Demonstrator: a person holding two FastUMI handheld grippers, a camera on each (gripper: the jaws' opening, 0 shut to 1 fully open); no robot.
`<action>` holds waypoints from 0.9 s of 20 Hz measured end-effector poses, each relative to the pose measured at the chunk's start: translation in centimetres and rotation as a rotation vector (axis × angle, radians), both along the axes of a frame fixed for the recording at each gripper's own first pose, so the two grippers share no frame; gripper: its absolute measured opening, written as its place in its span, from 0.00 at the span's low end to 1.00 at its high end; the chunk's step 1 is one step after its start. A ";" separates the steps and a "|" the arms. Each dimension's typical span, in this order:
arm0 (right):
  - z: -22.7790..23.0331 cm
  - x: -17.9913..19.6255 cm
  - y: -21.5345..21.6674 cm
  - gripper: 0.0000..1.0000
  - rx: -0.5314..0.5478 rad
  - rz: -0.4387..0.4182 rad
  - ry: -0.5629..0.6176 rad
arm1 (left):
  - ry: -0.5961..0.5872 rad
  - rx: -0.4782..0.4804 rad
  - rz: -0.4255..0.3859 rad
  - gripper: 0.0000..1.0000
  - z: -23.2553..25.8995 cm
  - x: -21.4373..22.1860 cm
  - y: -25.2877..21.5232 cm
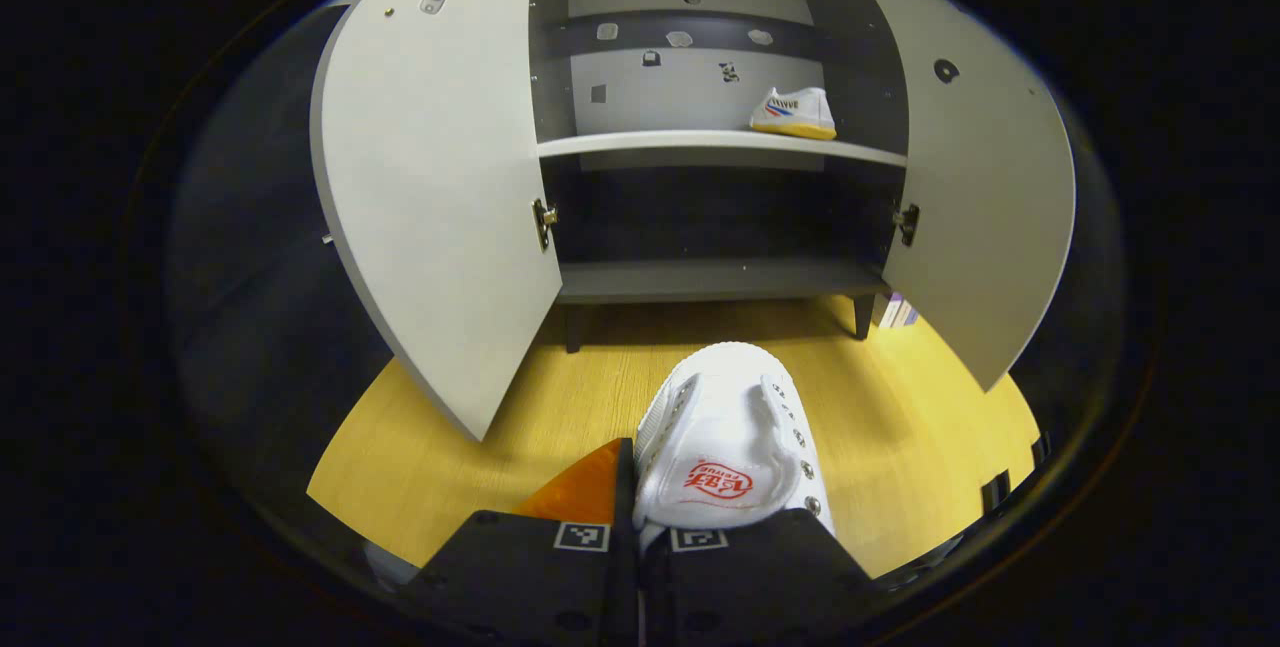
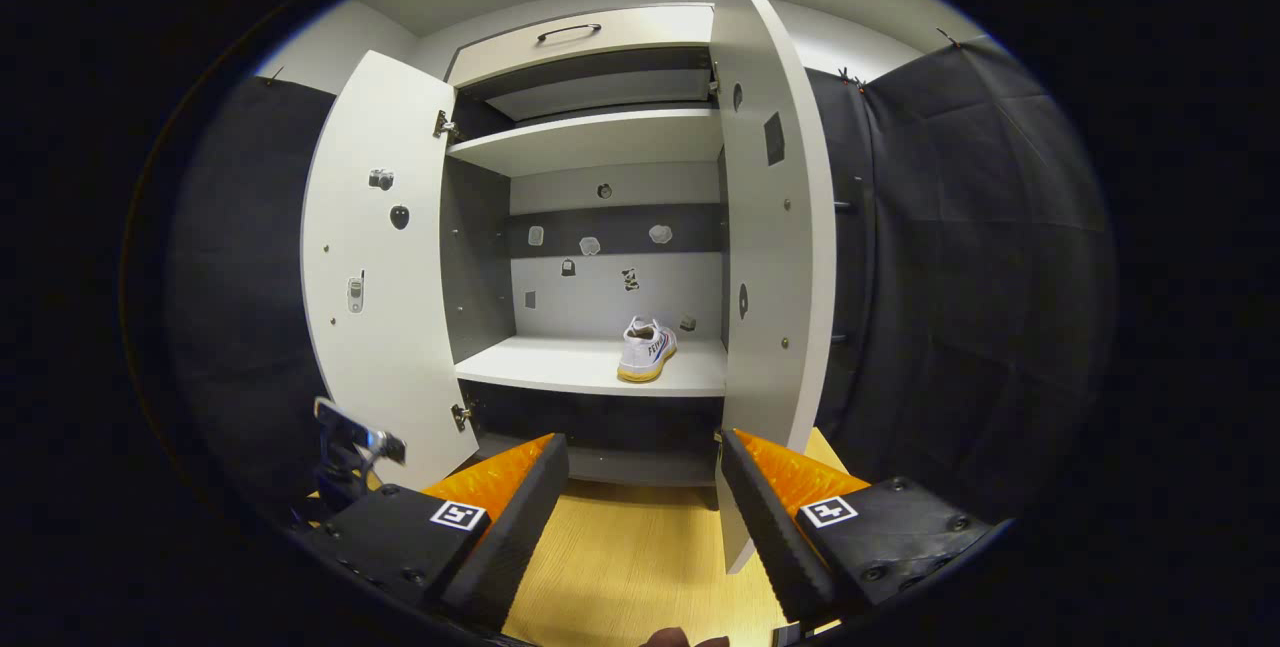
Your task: Grab one shoe with the right hand and put it into the shoe cabinet, grab the other shoe with the left hand and put it into the shoe cabinet; then close the right door with the right hand and the left door with the left hand.
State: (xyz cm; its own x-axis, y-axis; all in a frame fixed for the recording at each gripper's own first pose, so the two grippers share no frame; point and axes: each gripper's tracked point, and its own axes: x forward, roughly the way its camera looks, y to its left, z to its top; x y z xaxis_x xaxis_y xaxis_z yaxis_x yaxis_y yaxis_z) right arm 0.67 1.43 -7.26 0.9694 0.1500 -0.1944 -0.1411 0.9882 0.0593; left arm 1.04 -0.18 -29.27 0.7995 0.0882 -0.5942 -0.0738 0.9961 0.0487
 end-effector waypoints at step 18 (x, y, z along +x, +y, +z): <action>0.3 0.0 -6.7 0.98 0.065 -0.049 0.005 | -0.166 0.009 0.145 0.08 18.3 22.5 0.0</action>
